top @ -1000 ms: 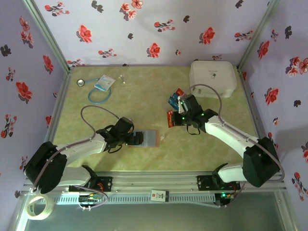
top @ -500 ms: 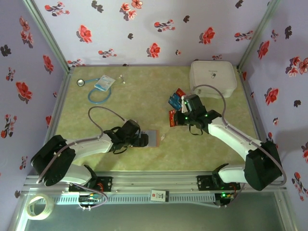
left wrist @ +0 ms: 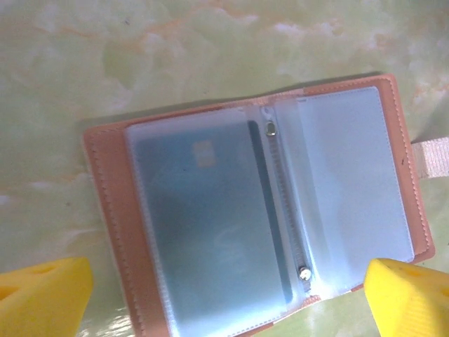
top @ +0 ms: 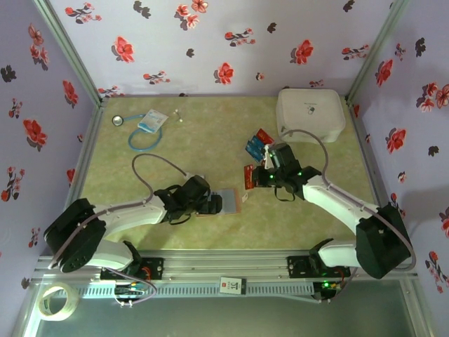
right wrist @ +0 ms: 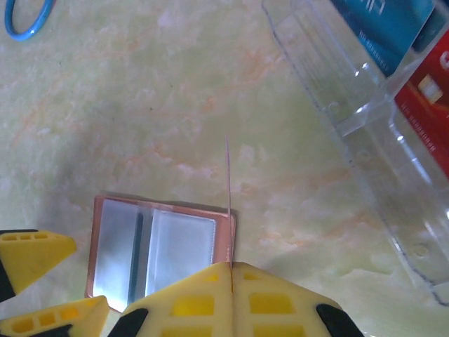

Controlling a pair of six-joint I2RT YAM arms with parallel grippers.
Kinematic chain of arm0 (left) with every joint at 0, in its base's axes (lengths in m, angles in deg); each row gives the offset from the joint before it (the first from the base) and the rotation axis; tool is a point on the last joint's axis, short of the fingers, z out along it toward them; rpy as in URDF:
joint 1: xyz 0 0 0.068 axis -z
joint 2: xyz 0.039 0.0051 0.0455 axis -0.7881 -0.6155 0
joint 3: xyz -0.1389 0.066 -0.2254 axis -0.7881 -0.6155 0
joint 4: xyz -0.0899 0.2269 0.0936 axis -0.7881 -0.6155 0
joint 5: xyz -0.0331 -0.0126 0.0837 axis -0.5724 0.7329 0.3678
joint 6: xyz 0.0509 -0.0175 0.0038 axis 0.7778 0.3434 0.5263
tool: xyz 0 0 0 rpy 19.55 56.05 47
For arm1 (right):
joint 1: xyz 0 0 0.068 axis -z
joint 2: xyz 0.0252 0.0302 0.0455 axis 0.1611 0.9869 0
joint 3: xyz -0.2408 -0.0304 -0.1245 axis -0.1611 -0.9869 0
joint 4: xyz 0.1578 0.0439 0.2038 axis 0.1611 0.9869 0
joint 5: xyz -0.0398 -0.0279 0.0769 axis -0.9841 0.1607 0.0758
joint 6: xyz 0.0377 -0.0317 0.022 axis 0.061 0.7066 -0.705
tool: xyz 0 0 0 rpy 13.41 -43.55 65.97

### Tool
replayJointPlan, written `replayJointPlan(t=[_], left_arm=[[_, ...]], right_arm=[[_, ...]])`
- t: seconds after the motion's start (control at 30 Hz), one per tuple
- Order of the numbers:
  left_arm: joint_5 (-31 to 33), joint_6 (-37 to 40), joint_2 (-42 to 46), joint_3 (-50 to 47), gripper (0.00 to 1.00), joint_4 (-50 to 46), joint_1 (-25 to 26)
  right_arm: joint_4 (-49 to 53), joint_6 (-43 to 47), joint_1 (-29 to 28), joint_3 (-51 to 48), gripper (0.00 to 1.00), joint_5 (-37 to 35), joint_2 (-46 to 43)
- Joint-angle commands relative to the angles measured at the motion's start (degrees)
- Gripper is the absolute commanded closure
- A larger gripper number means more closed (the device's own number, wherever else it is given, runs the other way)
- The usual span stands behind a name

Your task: Put the credit cards into the card holder

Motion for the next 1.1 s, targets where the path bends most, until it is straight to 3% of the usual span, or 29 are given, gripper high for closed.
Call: replayJointPlan(t=[0.0,0.2,0.53,1.07], left_arm=[[4.19,1.11,1.95,1.87,0.00,-5.59,-1.08],[4.23,3.61,1.91,0.11,0.00,-6.58,-3.49],[4.23,5.14,1.51,-3.32,0.00,-5.33,-4.84],[5.37,3.67,1.64,-6.14,0.00,-5.56,-4.96]], right_arm=[[-11.53,-7.40,0.37,-4.84,1.00,5.91,-1.35],[-28.05,-15.81,-1.71,-12.23,1.00,8.67,-0.84],[-36.86,-18.22,-8.40,-15.00,1.00,5.57,3.46],[-45.96,-21.01,-11.05,-17.49,1.00,5.74,10.48]])
